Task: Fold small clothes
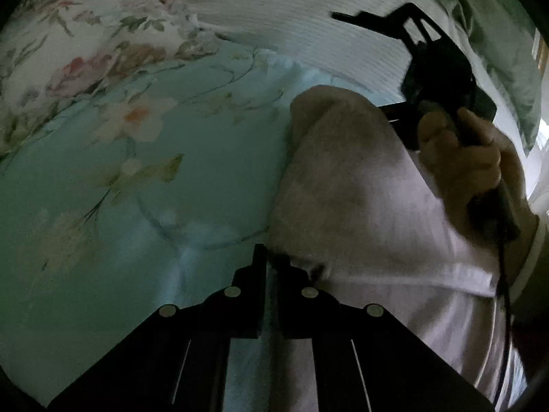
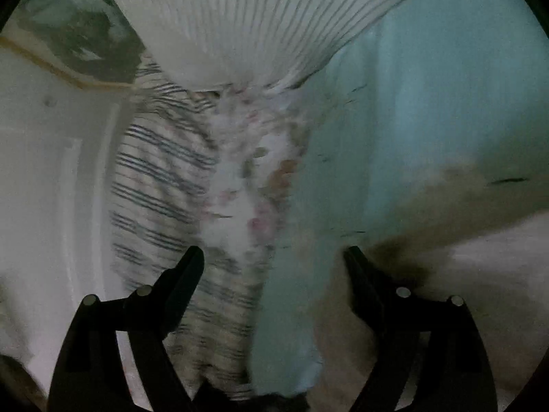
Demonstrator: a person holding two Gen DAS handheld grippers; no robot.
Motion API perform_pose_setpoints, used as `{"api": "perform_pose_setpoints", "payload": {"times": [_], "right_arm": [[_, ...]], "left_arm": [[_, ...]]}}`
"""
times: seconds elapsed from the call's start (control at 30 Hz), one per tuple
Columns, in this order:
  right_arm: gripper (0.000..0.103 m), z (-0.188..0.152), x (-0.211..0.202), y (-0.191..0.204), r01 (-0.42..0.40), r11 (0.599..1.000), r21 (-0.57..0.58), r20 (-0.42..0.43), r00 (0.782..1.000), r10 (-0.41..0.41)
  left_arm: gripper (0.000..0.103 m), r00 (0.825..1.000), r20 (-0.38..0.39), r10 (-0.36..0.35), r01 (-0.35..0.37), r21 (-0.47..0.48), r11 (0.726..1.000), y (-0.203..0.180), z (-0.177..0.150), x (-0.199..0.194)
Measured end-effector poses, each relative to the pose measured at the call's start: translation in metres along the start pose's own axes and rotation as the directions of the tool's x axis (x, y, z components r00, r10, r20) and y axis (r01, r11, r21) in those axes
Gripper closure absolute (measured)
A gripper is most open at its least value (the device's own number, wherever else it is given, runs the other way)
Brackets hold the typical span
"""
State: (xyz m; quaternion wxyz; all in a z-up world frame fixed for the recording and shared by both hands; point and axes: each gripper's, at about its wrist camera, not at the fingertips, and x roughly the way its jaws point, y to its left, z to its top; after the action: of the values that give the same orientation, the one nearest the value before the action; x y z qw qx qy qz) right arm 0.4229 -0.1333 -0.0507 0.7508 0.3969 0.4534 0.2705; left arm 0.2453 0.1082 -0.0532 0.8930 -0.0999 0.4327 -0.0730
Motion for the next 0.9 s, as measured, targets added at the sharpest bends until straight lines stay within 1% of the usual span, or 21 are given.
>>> {"api": "perform_pose_setpoints", "payload": {"times": [0.07,0.1,0.13,0.17,0.2,0.27,0.33,0.37,0.4,0.43,0.47,0.57,0.6,0.63,0.7,0.73,0.77,0.8,0.83,0.87,0.9], "right_arm": [[0.019,-0.012,-0.023,0.013,0.087,0.994,-0.067,0.018,0.996,-0.086],[0.019,-0.019,-0.043,0.016,0.135,0.986,-0.093,0.043,0.990,-0.131],[0.019,-0.027,-0.067,0.017,0.175,0.978,-0.110,0.075,0.983,-0.167],[0.020,-0.031,-0.086,0.015,0.211,0.971,-0.113,0.102,0.974,-0.200],[0.020,-0.042,-0.113,0.013,0.270,0.957,-0.110,0.143,0.957,-0.253],[0.026,-0.060,-0.162,0.004,0.355,0.930,-0.098,0.211,0.920,-0.329],[0.030,-0.082,-0.207,-0.003,0.476,0.877,-0.065,0.271,0.854,-0.443],[0.034,-0.095,-0.232,-0.009,0.541,0.840,-0.039,0.302,0.808,-0.506],[0.035,-0.106,-0.253,-0.016,0.586,0.810,-0.006,0.323,0.768,-0.553],[0.038,-0.116,-0.267,-0.020,0.610,0.792,0.025,0.335,0.741,-0.582],[0.040,-0.129,-0.285,-0.028,0.635,0.769,0.073,0.345,0.708,-0.617],[0.044,-0.151,-0.311,-0.044,0.673,0.723,0.154,0.344,0.649,-0.678],[0.045,-0.155,-0.314,-0.050,0.687,0.706,0.170,0.334,0.634,-0.697],[0.045,-0.158,-0.314,-0.054,0.698,0.694,0.177,0.321,0.626,-0.711],[0.047,-0.158,-0.307,-0.061,0.732,0.659,0.170,0.299,0.599,-0.743],[0.050,-0.158,-0.305,-0.069,0.747,0.647,0.155,0.279,0.595,-0.754],[0.066,-0.157,-0.297,-0.074,0.751,0.645,0.144,0.255,0.601,-0.757],[0.081,-0.154,-0.289,-0.081,0.739,0.661,0.132,0.221,0.628,-0.746],[0.100,-0.154,-0.286,-0.081,0.729,0.673,0.125,0.217,0.642,-0.736],[0.100,-0.153,-0.283,-0.075,0.726,0.679,0.111,0.238,0.644,-0.727],[0.100,-0.150,-0.288,-0.062,0.732,0.675,0.086,0.288,0.631,-0.721]], "left_arm": [[0.098,1.000,-0.011,0.016,-0.016,0.035,0.999,0.003,-0.004,-0.009],[0.095,1.000,-0.009,0.016,-0.015,0.042,0.999,0.006,-0.006,-0.016],[0.088,1.000,-0.006,0.004,-0.004,0.035,0.999,0.009,-0.005,-0.022],[0.084,1.000,0.000,-0.008,0.008,0.024,1.000,0.011,-0.002,-0.026],[0.076,1.000,0.007,-0.014,0.014,0.012,1.000,0.014,0.000,-0.029],[0.071,1.000,0.022,-0.019,0.020,-0.011,1.000,0.014,0.010,-0.030],[0.061,1.000,0.024,-0.020,0.020,-0.020,1.000,0.013,0.020,-0.029],[0.059,1.000,0.023,-0.017,0.018,-0.020,1.000,0.012,0.023,-0.028],[0.057,1.000,0.025,-0.017,0.018,-0.016,1.000,0.009,0.027,-0.027],[0.053,1.000,0.026,-0.017,0.017,-0.013,1.000,0.008,0.029,-0.026],[0.052,1.000,0.024,-0.013,0.013,-0.010,1.000,0.006,0.033,-0.023],[0.050,1.000,0.008,0.000,0.000,-0.002,1.000,-0.001,0.041,-0.013],[0.050,1.000,-0.002,0.006,-0.006,0.000,1.000,-0.003,0.043,-0.008],[0.049,1.000,-0.012,0.011,-0.011,0.000,1.000,-0.004,0.045,-0.004],[0.047,1.000,-0.025,0.019,-0.020,-0.004,1.000,-0.005,0.047,0.002],[0.047,0.999,-0.032,0.023,-0.023,-0.007,1.000,-0.005,0.047,0.005],[0.047,0.999,-0.043,0.023,-0.024,-0.010,1.000,-0.005,0.047,0.009],[0.047,0.998,-0.056,0.025,-0.026,-0.014,1.000,-0.004,0.048,0.013],[0.047,0.998,-0.065,0.027,-0.028,-0.015,0.999,-0.005,0.048,0.016],[0.047,0.997,-0.073,0.031,-0.032,-0.013,0.999,-0.006,0.048,0.019],[0.047,0.996,-0.080,0.036,-0.037,-0.008,0.999,-0.007,0.048,0.021]]}}
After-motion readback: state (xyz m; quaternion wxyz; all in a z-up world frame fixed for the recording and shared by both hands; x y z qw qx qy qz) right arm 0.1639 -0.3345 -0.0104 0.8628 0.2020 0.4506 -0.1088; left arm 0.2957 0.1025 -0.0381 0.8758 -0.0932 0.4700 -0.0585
